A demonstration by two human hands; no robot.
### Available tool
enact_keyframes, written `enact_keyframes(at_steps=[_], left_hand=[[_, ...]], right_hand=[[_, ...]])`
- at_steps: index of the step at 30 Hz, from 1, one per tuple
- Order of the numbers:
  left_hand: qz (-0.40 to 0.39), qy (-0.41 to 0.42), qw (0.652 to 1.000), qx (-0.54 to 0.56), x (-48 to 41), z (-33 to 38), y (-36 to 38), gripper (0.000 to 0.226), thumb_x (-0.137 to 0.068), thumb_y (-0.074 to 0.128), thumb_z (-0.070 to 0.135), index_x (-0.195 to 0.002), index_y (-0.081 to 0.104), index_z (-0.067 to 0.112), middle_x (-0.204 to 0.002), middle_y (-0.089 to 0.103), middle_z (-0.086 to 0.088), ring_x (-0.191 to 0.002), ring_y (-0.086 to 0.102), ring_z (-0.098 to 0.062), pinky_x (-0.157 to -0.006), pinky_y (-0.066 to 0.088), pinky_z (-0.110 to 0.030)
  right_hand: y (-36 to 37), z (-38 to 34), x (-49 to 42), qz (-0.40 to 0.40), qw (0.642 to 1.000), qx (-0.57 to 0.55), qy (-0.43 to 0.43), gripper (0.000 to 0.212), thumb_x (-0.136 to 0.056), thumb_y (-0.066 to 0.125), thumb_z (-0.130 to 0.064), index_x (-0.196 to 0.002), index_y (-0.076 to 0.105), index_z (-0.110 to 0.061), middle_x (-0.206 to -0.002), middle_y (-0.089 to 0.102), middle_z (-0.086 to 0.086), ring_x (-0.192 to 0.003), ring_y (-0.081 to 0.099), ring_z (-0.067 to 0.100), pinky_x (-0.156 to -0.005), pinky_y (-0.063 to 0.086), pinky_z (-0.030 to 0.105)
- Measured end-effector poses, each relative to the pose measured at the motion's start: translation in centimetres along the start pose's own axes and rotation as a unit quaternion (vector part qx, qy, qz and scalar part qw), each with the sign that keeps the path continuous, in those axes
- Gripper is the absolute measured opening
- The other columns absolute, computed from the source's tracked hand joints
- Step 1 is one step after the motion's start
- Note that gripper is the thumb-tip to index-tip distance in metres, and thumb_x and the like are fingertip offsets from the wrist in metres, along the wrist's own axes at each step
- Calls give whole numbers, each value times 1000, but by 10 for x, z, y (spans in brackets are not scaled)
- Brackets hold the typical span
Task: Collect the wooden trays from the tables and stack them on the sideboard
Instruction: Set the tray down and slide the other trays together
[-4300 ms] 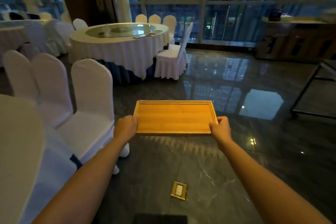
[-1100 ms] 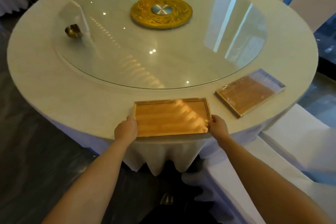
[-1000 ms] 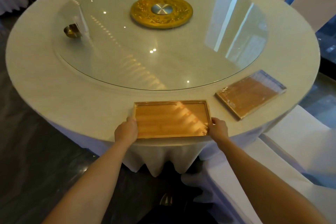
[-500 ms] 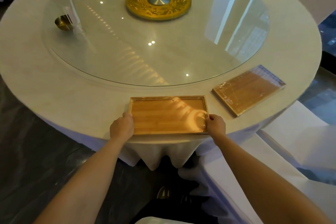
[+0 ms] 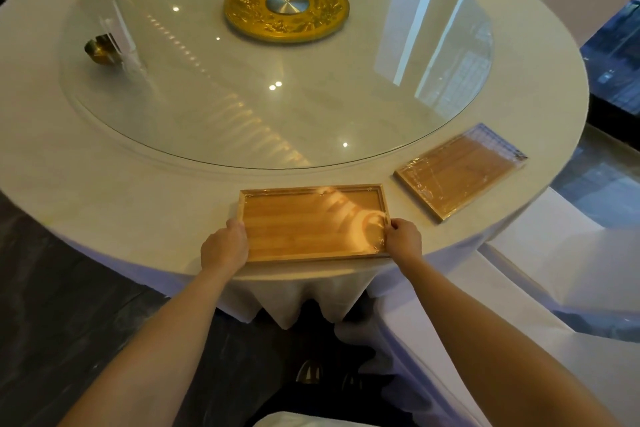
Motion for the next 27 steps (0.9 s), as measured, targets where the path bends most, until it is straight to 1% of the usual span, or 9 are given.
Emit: enact_keyframes(at_steps=[3,5,7,9,13,17,19,24,27], left_hand=[[-21,6,1000,-15,-3,-1,-5,49,-102,16,29,-119,51,-1,-112,64,-22,-98,61,-38,-82,48,-41],[0,6,999,-39,-5,1,-13,51,-101,16,31,-114,55,2,-107,66,-19,-87,60,-33,-77,47,-38],[43,3,998,-46,-8,9,-25,48,-101,17,31,-115,53,2,-102,67,-19,-82,59,-32,-69,43,-35],[78,1,996,-32,-11,27,-38,46,-101,18,30,-117,50,1,-100,67,-21,-84,61,-35,-66,40,-35],[89,42,995,1,-17,98,-45,44,-101,21,31,-118,50,2,-103,68,-21,-90,63,-37,-80,48,-40],[47,74,993,76,-16,193,-27,43,-100,22,31,-118,50,4,-105,66,-21,-96,62,-37,-80,49,-41],[18,80,992,92,-13,242,-16,42,-100,23,32,-118,49,4,-111,65,-23,-102,60,-38,-84,47,-41],[-45,70,995,54,-13,326,8,47,-100,24,33,-121,53,3,-124,60,-22,-115,56,-38,-93,45,-39],[-100,44,993,36,-19,345,28,47,-100,23,26,-118,60,3,-120,65,-20,-111,61,-35,-93,47,-37]], right_hand=[[0,-1,-1,-19,999,30,-4,26,-95,36,-8,-89,60,-1,-89,55,15,-79,49,23,-60,35,28],[-2,-3,-1,-40,998,51,-11,26,-96,35,-12,-98,59,-2,-101,58,19,-86,51,24,-62,39,28],[-8,-6,-1,-51,997,61,-21,39,-97,37,-21,-128,48,0,-129,53,21,-110,53,30,-88,44,34],[-19,-9,-6,-51,996,63,-39,52,-97,38,-28,-140,33,-1,-143,42,20,-128,44,32,-105,36,38],[-64,-16,-28,-8,994,70,-78,50,-96,40,-28,-136,35,3,-139,43,24,-126,41,36,-103,35,41],[-123,-17,-61,19,990,102,-99,51,-98,37,-22,-137,31,10,-142,34,30,-131,32,41,-107,26,42],[-153,-11,-82,36,990,94,-96,53,-98,37,-23,-137,29,11,-140,35,32,-131,32,42,-107,26,42],[-212,10,-144,48,993,84,-61,59,-97,37,-33,-141,24,4,-145,30,27,-135,28,38,-108,28,42],[-231,19,-176,44,992,105,-58,59,-97,37,-33,-142,24,2,-144,31,26,-132,30,39,-107,30,44]])
Point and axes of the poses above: each hand's wrist, its own x-axis away from the middle knuckle, its own y-axis out of the palm, z = x × y, the point moved 6 cm from there along -x, towards the middle knuckle
